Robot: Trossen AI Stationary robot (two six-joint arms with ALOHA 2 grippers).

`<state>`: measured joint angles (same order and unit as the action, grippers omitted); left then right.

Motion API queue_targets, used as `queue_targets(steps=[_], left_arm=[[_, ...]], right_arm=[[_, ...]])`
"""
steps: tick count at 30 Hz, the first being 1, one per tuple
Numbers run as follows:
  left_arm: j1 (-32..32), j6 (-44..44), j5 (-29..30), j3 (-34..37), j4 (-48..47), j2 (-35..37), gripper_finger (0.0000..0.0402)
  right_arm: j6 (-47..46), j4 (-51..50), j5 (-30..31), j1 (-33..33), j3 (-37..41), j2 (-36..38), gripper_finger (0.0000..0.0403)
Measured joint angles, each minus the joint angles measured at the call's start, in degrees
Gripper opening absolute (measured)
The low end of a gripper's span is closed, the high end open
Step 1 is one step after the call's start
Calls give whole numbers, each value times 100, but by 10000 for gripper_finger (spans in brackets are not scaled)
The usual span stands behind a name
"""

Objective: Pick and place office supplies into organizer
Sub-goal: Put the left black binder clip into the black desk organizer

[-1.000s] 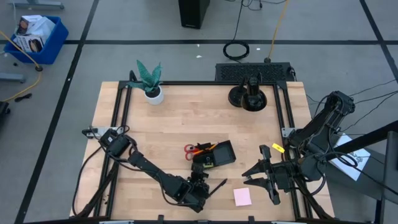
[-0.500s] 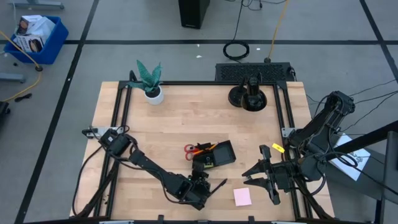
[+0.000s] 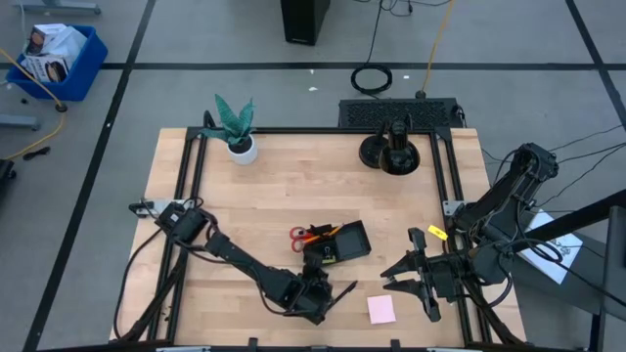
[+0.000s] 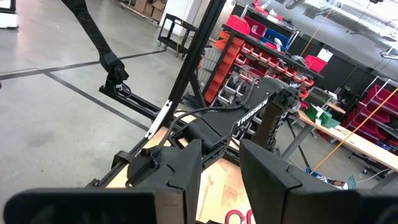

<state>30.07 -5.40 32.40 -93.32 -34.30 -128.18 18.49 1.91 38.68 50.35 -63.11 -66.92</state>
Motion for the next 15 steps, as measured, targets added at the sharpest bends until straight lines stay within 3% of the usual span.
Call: queue_targets(steps=[15], left_arm=[[-123,-60,-68,90,9,-9,113]], right_arm=[[-41,0,-282,2,0,0,100]])
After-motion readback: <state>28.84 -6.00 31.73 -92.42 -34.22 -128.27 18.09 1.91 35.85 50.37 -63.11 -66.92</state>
